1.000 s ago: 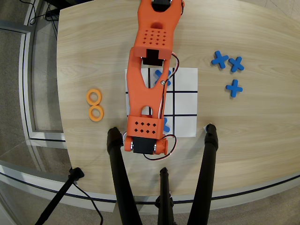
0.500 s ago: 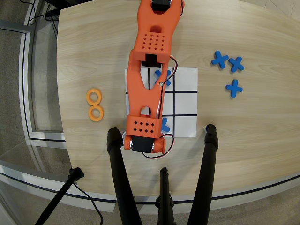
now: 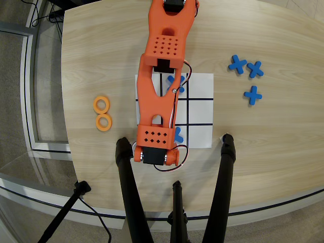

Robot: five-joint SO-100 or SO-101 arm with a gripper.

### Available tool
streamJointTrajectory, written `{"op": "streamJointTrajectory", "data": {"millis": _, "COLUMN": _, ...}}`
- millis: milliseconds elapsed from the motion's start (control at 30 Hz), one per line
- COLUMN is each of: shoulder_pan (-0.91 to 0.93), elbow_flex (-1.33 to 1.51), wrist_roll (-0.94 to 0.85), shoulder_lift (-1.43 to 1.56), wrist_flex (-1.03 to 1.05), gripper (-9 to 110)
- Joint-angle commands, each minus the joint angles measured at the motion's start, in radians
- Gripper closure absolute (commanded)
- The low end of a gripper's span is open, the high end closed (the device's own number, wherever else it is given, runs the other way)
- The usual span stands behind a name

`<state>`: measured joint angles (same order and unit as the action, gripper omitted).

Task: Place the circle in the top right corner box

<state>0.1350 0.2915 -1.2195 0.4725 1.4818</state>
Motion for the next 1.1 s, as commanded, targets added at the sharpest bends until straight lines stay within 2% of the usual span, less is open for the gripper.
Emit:
{"op": "streamJointTrajectory", "data": {"millis": 0, "shoulder_pan": 0.009, "elbow_flex": -0.043, "wrist_roll": -0.008, "shoulder_lift": 0.006, "wrist_flex": 0.006, "gripper": 100}}
{"op": "streamJointTrajectory", "data": {"millis": 833, "shoulder_pan": 0.012, "elbow_flex": -0.091, "wrist_roll": -0.023, "shoulder_lift": 0.002, "wrist_flex": 0.046, "gripper": 95}}
{"op": "streamJointTrajectory", "data": {"millis": 1067, "shoulder_pan": -0.005, "elbow_flex": -0.094, "wrist_roll": -0.029, "shoulder_lift": 0.110, "wrist_flex": 0.086, "gripper": 93}}
